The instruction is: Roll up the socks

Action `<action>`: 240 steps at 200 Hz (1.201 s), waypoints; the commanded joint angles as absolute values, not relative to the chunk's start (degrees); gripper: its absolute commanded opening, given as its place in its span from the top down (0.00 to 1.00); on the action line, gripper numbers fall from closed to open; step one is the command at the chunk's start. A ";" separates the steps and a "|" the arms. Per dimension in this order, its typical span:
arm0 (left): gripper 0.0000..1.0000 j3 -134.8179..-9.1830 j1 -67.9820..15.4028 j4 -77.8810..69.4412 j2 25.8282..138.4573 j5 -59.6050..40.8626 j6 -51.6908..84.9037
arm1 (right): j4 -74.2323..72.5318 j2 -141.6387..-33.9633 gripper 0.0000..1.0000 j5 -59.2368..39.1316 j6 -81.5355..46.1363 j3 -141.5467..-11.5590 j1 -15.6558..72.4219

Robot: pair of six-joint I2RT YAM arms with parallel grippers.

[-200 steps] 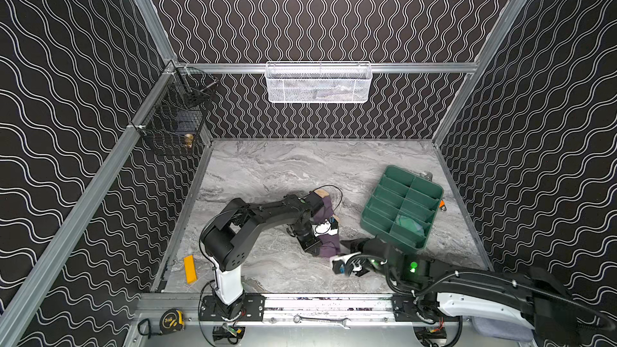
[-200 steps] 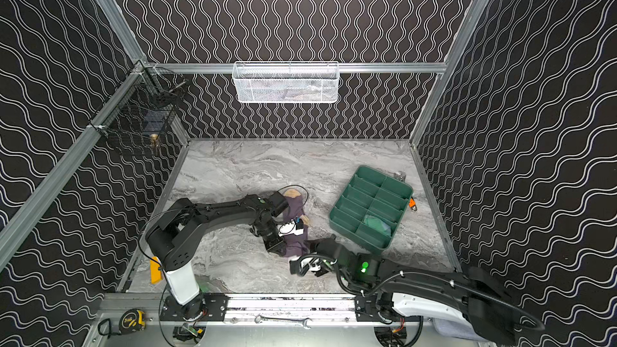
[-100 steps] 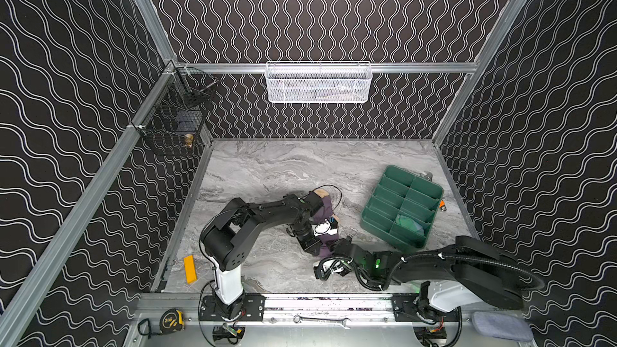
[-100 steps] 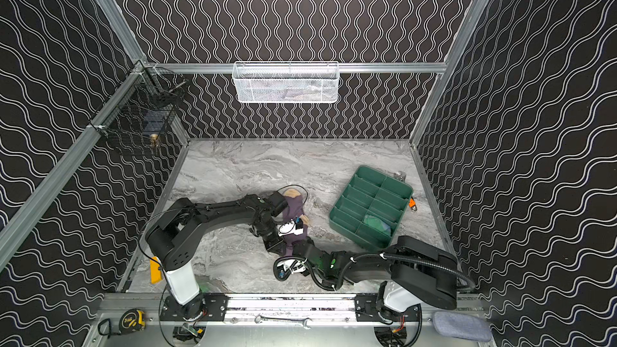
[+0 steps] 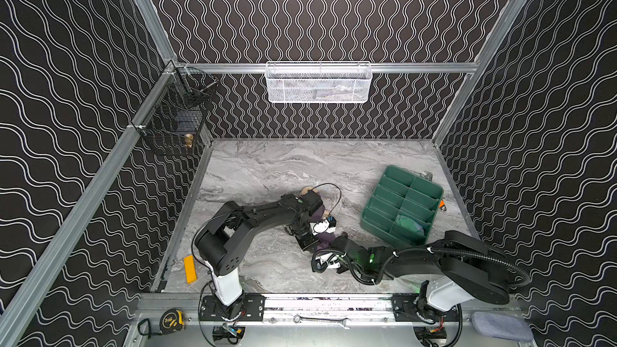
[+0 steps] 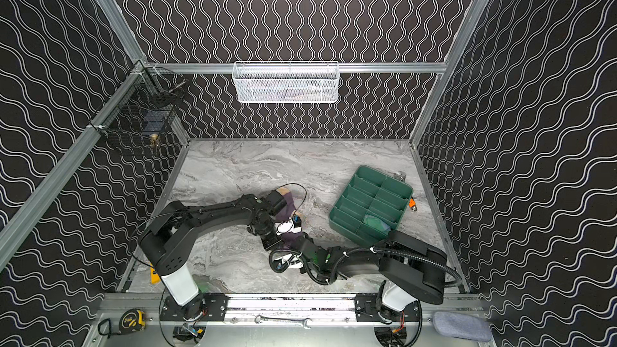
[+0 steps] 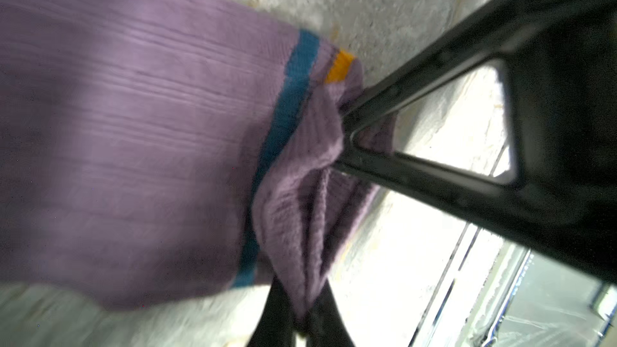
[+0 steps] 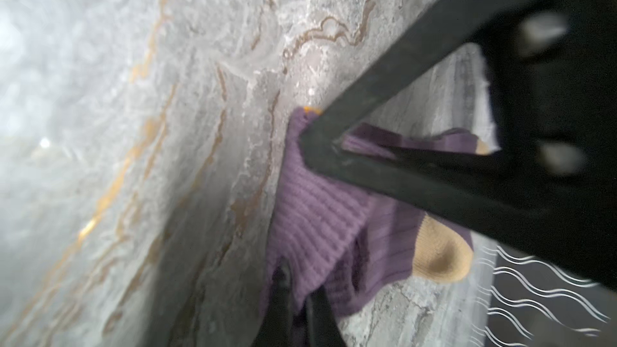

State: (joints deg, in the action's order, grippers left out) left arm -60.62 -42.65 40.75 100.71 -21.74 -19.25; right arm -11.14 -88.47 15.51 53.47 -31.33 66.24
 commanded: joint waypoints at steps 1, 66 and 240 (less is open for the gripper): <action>0.80 -60.23 -42.61 41.75 98.39 -17.96 -17.59 | 5.30 -89.17 1.00 8.95 47.25 -33.38 66.18; 0.56 -56.57 -42.54 38.58 79.15 -3.42 -12.28 | 20.39 -88.73 1.00 -10.11 37.82 -41.03 62.99; 0.31 -42.98 -65.87 34.71 52.87 11.37 -53.02 | 36.59 -111.83 1.00 -31.73 33.46 -61.25 48.77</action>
